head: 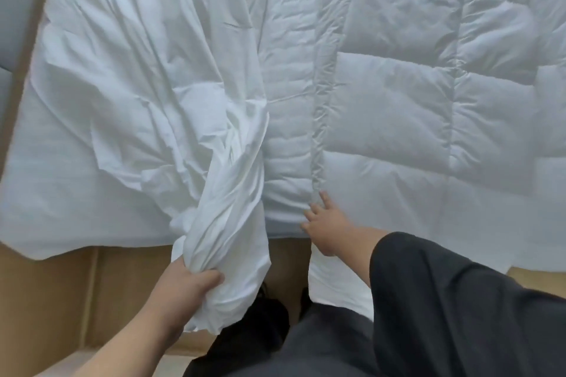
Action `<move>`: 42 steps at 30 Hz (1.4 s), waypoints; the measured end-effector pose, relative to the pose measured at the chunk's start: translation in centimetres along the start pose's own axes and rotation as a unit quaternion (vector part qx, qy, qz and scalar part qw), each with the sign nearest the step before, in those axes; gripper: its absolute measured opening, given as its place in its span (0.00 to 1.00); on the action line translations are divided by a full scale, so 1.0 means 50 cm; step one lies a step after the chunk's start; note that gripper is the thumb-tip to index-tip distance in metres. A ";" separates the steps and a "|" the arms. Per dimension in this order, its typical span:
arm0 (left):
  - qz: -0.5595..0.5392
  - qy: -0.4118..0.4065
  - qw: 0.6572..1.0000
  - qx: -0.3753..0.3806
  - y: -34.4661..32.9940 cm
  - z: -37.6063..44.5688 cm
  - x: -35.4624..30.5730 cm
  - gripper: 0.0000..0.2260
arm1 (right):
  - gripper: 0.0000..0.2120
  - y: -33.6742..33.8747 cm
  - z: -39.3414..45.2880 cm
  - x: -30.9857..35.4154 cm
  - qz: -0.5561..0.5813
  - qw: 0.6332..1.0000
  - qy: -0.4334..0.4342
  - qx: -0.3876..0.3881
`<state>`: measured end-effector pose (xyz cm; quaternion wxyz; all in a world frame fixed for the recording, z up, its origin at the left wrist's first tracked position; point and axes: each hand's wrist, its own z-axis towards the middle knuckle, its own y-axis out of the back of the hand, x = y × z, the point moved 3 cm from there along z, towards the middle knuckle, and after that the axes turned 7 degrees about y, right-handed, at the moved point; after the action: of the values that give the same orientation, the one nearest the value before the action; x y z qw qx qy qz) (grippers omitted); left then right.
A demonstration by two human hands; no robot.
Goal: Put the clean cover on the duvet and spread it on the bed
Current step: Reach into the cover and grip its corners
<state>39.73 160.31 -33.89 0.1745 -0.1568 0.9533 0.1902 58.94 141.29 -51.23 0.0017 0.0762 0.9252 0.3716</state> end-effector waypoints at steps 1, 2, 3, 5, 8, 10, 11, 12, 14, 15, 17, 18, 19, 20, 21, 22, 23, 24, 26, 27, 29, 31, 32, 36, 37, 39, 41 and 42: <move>-0.005 0.003 1.000 0.004 0.009 0.002 0.009 0.22 | 0.27 -0.007 0.010 -0.010 -0.024 0.999 -0.009 0.026; -0.006 0.004 1.000 0.011 0.017 0.005 0.015 0.21 | 0.26 -0.014 0.014 -0.023 -0.042 0.998 -0.018 0.049; -0.005 0.005 1.000 0.022 0.023 0.007 0.020 0.21 | 0.25 -0.020 0.015 -0.035 -0.050 0.996 -0.028 0.063; -0.012 0.006 0.999 0.045 0.034 0.011 0.025 0.20 | 0.20 -0.026 0.013 -0.054 -0.029 0.996 -0.049 0.063; -0.017 0.003 0.998 0.062 0.048 0.020 0.030 0.18 | 0.12 -0.002 0.000 -0.063 0.021 0.999 -0.038 0.010; -0.025 -0.001 0.997 0.076 0.051 0.022 0.023 0.18 | 0.11 0.029 -0.033 -0.065 0.039 0.999 -0.014 -0.029; -0.030 -0.001 0.996 0.080 0.054 0.023 0.018 0.19 | 0.10 0.046 -0.054 -0.068 0.051 0.997 -0.006 -0.052; -0.032 -0.003 0.996 0.084 0.056 0.025 0.010 0.20 | 0.10 0.066 -0.082 -0.074 0.062 0.995 -0.004 -0.078; -0.031 -0.007 0.995 0.095 0.058 0.032 -0.010 0.22 | 0.07 0.112 -0.156 -0.095 0.060 0.980 0.000 -0.189; -0.030 -0.011 0.994 0.101 0.058 0.035 -0.020 0.22 | 0.08 0.137 -0.202 -0.111 0.053 0.958 0.001 -0.281; -0.024 -0.018 0.993 0.110 0.055 0.043 -0.041 0.21 | 0.11 0.182 -0.304 -0.157 0.065 0.901 -0.027 -0.428; -0.022 -0.021 0.993 0.116 0.051 0.046 -0.052 0.21 | 0.12 0.203 -0.355 -0.188 0.070 0.875 -0.051 -0.476; -0.019 -0.024 0.992 0.119 0.047 0.047 -0.062 0.21 | 0.13 0.222 -0.404 -0.221 0.067 0.855 -0.081 -0.507; -0.014 -0.030 0.992 0.120 0.040 0.047 -0.073 0.21 | 0.13 0.238 -0.452 -0.256 0.061 0.838 -0.122 -0.529; -0.009 -0.036 0.992 0.118 0.032 0.048 -0.085 0.21 | 0.13 0.246 -0.495 -0.288 0.055 0.821 -0.166 -0.544; -0.006 -0.043 0.992 0.115 0.023 0.045 -0.097 0.21 | 0.13 0.247 -0.534 -0.315 0.054 0.808 -0.212 -0.548; -0.003 -0.052 0.992 0.113 0.013 0.041 -0.111 0.21 | 0.13 0.239 -0.562 -0.334 0.062 0.801 -0.258 -0.536; 0.001 -0.061 0.992 0.113 0.004 0.037 -0.124 0.21 | 0.12 0.222 -0.578 -0.348 0.086 0.802 -0.302 -0.508; 0.006 -0.076 0.991 0.114 -0.016 0.028 -0.147 0.22 | 0.09 0.168 -0.573 -0.360 0.187 0.813 -0.377 -0.402; 0.006 -0.079 0.990 0.115 -0.025 0.025 -0.154 0.22 | 0.08 0.140 -0.556 -0.355 0.238 0.823 -0.389 -0.340; 0.001 -0.081 0.990 0.115 -0.041 0.022 -0.162 0.22 | 0.10 0.097 -0.510 -0.330 0.299 0.840 -0.367 -0.266; -0.004 -0.081 0.991 0.109 -0.053 0.021 -0.162 0.22 | 0.11 0.085 -0.473 -0.307 0.314 0.846 -0.334 -0.271; -0.009 -0.081 0.991 0.106 -0.058 0.019 -0.160 0.21 | 0.11 0.088 -0.461 -0.301 0.314 0.848 -0.319 -0.284; -0.034 -0.078 0.992 0.090 -0.086 0.015 -0.150 0.21 | 0.14 0.099 -0.443 -0.306 0.297 0.885 -0.278 -0.227; -0.042 -0.077 0.992 0.088 -0.094 0.013 -0.150 0.20 | 0.15 0.098 -0.439 -0.304 0.295 0.894 -0.274 -0.194; -0.053 -0.079 0.992 0.082 -0.109 0.010 -0.156 0.20 | 0.16 0.096 -0.422 -0.295 0.271 0.915 -0.275 -0.117; -0.061 -0.082 0.992 0.073 -0.116 0.006 -0.163 0.20 | 0.16 0.107 -0.392 -0.276 0.193 0.940 -0.275 -0.055; -0.067 -0.081 0.992 0.068 -0.115 0.004 -0.164 0.20 | 0.16 0.117 -0.372 -0.262 0.155 0.948 -0.273 -0.043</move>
<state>49.19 157.24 -32.61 0.2734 -0.1923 0.9342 0.1247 71.59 130.82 -34.44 0.2004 0.3171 0.8493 0.3715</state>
